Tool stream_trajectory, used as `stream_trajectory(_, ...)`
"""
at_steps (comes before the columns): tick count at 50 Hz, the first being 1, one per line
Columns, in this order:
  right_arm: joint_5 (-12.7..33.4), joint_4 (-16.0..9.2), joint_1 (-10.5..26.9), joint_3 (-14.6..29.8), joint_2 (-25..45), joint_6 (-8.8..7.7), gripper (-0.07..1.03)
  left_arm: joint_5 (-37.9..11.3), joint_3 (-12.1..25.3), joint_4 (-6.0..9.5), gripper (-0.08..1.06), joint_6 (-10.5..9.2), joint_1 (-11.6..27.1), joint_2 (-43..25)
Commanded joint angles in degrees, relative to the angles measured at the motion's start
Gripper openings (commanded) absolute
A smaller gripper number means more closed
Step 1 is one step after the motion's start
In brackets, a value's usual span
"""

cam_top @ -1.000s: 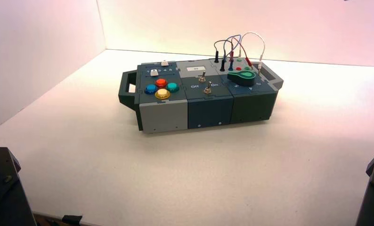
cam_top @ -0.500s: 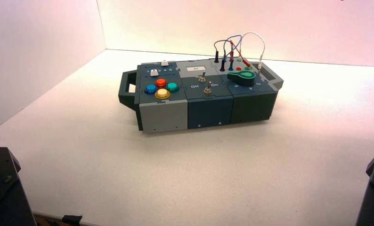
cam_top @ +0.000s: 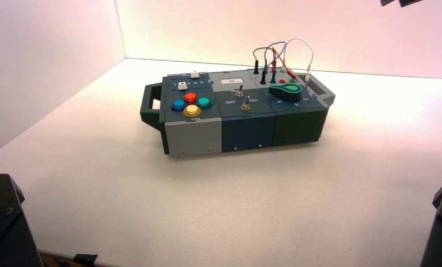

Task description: Flip the top switch off with the left gripper.

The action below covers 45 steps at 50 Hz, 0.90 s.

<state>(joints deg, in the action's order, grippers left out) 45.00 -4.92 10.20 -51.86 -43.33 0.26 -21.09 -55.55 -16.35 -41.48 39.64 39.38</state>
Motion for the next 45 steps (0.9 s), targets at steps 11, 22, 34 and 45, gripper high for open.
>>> stream_trajectory(11,-0.53,1.32,-0.53,7.21,13.89,0.0,0.43,0.88,7.82,1.85,0.47,-0.18,0.79,-7.82)
stream_trajectory(22,-2.72,1.05,-2.55,10.63,21.8,0.0,0.43,0.97,8.88,2.02,0.47,-0.09,2.46,-10.99)
stream_trajectory(34,-5.19,1.23,-3.25,12.39,29.0,-0.97,0.43,0.97,9.76,2.81,0.47,-0.09,5.27,-14.68)
stream_trajectory(45,-7.47,1.23,-3.25,13.62,36.21,-1.49,0.43,0.97,10.72,3.16,0.47,-0.09,5.45,-15.73)
